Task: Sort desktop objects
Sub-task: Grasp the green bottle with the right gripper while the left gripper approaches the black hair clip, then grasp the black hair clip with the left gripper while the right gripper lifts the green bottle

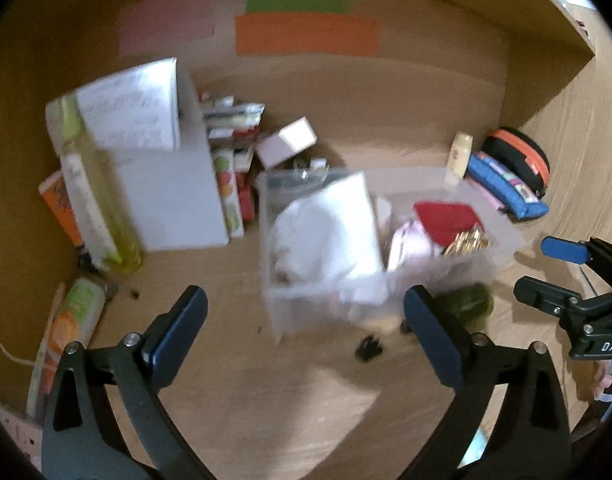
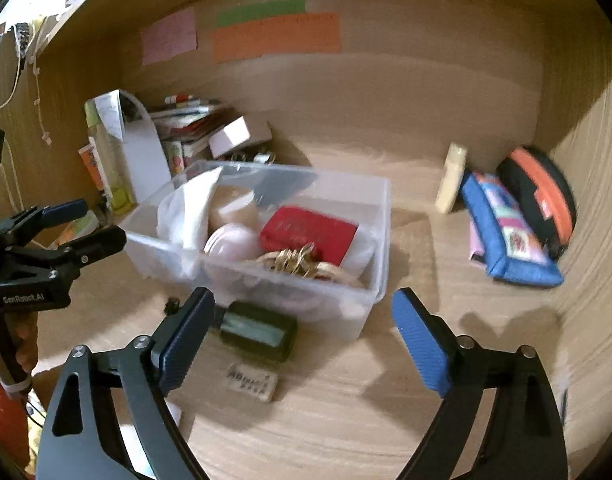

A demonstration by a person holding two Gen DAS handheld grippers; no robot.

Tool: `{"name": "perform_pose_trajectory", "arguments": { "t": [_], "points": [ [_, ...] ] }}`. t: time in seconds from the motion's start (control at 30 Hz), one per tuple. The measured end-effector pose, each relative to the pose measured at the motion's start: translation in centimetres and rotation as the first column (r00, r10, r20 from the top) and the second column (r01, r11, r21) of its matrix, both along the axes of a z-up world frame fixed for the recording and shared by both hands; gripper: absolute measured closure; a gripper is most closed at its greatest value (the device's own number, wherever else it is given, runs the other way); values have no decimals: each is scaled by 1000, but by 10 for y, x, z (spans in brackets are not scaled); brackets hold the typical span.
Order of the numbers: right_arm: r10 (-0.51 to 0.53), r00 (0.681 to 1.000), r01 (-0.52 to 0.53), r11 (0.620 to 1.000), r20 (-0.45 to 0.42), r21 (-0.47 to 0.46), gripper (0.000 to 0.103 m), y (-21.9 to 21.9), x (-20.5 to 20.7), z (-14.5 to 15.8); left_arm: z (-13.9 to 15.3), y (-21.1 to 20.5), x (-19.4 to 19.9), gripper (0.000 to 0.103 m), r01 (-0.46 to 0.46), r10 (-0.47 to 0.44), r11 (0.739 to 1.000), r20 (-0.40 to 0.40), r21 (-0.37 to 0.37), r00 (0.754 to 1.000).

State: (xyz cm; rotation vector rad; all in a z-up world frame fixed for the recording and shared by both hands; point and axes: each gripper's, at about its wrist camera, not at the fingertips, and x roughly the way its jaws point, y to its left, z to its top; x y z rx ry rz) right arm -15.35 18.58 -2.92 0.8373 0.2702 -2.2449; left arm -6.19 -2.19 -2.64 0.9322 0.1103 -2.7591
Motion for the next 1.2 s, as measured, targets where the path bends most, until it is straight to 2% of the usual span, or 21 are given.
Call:
{"name": "perform_pose_trajectory", "arguments": {
  "t": [0.13,0.33,0.4,0.43,0.47,0.57,0.63,0.67,0.83,0.87,0.9,0.93,1.1,1.2],
  "points": [
    [32,998,-34,999,50,34,14,-16,3,-20,-22,-7,7,3,23,-26,998,73,52,997],
    [41,997,-50,992,71,119,15,-45,-2,-47,-43,-2,3,5,57,-65,997,137,56,988],
    [44,995,-55,990,86,131,18,-52,-6,-52,-46,2,-1,20,79,-88,995,150,63,985],
    [46,995,-58,989,91,133,23,-53,-8,-53,-49,6,-6,24,93,-102,994,165,63,981],
    [60,993,-73,989,104,129,35,-55,-9,-54,-51,8,-9,29,98,-108,993,175,62,979],
    [79,991,-90,991,107,101,44,-52,-7,-51,-58,17,-21,40,116,-127,991,208,65,970],
    [76,993,-84,992,92,92,44,-47,-5,-48,-61,21,-28,45,131,-143,989,220,68,965],
    [79,993,-87,993,94,84,48,-44,-4,-47,-62,24,-32,48,137,-149,988,227,67,962],
    [69,993,-72,997,99,22,48,-21,-4,-37,-68,33,-45,61,151,-162,987,251,61,954],
    [63,993,-65,998,95,13,48,-15,-4,-35,-69,34,-47,66,152,-162,987,252,59,954],
    [56,994,-56,998,95,-2,48,-8,-4,-32,-69,36,-47,79,149,-154,988,243,40,958],
    [49,994,-49,999,95,-10,48,-4,-4,-31,-68,37,-47,83,148,-152,988,240,34,959],
    [16,995,-10,998,94,-60,48,16,-8,-21,-58,34,-35,84,129,-133,991,184,34,974],
    [6,997,0,997,83,-81,48,24,-10,-13,-53,30,-28,84,122,-132,990,176,64,976]
  ]
}}
